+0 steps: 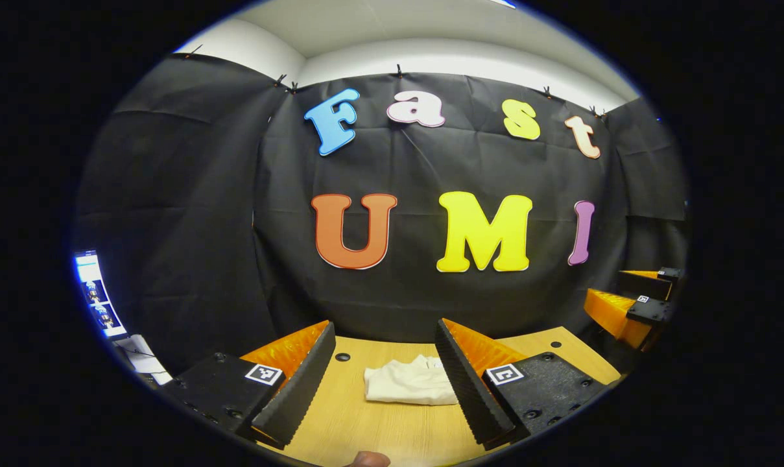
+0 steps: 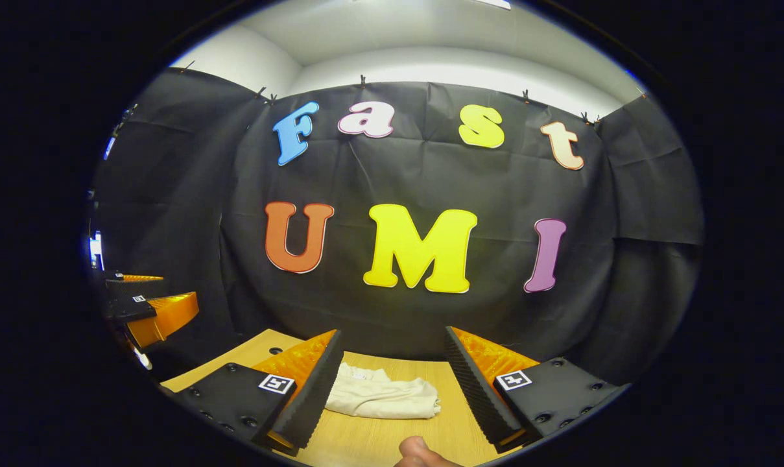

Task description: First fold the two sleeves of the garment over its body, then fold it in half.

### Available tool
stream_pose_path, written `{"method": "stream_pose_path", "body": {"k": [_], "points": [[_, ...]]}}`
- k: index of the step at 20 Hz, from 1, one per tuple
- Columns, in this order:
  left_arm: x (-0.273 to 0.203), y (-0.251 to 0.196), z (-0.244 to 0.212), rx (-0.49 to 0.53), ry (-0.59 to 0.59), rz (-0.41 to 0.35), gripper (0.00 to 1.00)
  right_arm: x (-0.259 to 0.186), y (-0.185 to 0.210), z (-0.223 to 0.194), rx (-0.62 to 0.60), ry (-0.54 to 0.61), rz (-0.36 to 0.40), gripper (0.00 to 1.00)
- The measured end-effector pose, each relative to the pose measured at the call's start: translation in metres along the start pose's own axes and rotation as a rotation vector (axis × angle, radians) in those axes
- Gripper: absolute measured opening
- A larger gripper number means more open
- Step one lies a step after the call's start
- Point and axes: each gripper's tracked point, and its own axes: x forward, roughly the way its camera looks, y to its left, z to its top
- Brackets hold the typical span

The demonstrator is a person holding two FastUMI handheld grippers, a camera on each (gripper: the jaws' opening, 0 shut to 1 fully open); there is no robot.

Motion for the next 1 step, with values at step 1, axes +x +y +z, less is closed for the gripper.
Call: {"method": "stream_pose_path", "body": {"k": [1], "points": [[-0.0001,-0.0002,-0.0004,0.000,0.002,-0.001,0.98,-0.0003,0.0018,0.0004,-0.003,-0.001,0.003,0.93]]}}
